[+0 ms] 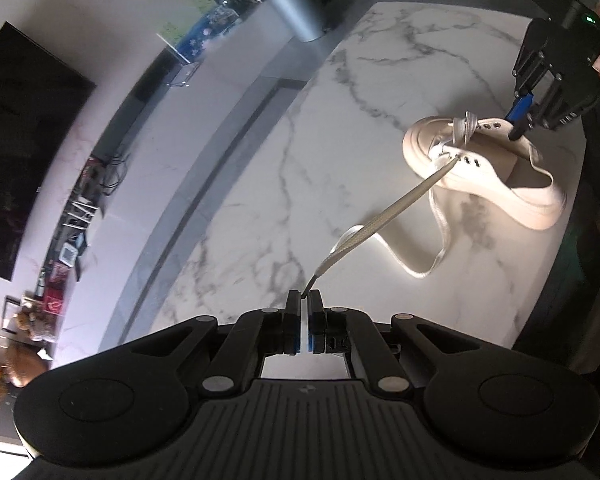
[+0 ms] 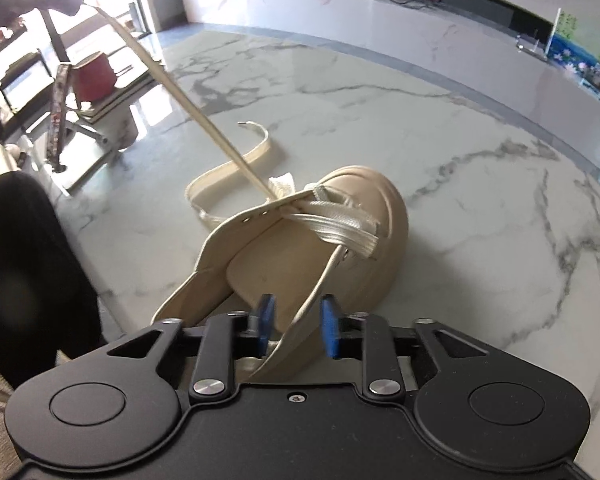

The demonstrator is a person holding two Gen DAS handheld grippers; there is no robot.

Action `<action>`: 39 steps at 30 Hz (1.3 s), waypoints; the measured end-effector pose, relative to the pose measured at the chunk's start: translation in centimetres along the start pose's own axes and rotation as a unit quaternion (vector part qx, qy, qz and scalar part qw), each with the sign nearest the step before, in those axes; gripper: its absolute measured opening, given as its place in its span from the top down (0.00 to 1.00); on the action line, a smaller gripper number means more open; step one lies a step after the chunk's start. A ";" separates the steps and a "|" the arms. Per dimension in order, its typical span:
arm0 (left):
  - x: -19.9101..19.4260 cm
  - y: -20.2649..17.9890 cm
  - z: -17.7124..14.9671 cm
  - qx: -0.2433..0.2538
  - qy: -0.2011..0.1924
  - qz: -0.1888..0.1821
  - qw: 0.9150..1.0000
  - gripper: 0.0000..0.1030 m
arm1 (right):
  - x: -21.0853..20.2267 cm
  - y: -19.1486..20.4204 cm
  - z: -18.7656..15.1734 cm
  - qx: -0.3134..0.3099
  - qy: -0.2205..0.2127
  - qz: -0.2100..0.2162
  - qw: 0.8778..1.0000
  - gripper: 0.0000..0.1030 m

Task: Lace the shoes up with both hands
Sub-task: 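Pull the white lace through the eyelet with the left tool, away from the shoe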

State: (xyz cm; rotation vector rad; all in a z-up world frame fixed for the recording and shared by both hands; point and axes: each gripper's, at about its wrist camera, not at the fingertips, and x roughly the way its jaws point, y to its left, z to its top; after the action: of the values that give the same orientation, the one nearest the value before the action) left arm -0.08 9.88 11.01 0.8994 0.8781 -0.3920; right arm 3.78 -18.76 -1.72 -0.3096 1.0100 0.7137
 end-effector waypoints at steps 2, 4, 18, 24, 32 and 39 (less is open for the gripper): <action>-0.4 0.0 -0.3 -0.002 0.002 0.006 1.000 0.98 | 0.1 0.0 0.0 0.001 0.001 -0.001 1.000 0.93; -1.2 0.2 -0.9 -0.006 0.009 0.016 1.000 1.00 | 0.1 0.1 0.0 -0.001 0.002 -0.005 1.000 0.93; -3.6 -0.6 -2.4 -0.030 -0.009 0.019 0.999 1.00 | 0.1 0.6 0.1 0.001 0.007 -0.019 1.000 0.93; -1.1 -1.7 -1.6 -0.082 -0.045 -0.038 0.995 0.93 | -0.2 0.5 0.0 0.009 0.004 -0.022 1.000 0.91; 4.2 -6.9 -0.7 -0.066 -0.062 -0.121 0.989 0.75 | -0.8 0.5 -0.6 0.033 -0.018 -0.030 0.999 0.84; 10.4 -10.4 -1.5 -0.100 -0.048 -0.156 0.981 0.72 | -0.9 0.4 -1.1 0.067 -0.044 -0.032 0.996 0.75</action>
State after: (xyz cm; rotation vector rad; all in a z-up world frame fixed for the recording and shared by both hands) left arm -1.11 5.59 -3.13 0.5528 0.9524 -0.6020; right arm 2.51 -19.44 -1.44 -0.1914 0.9560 0.5932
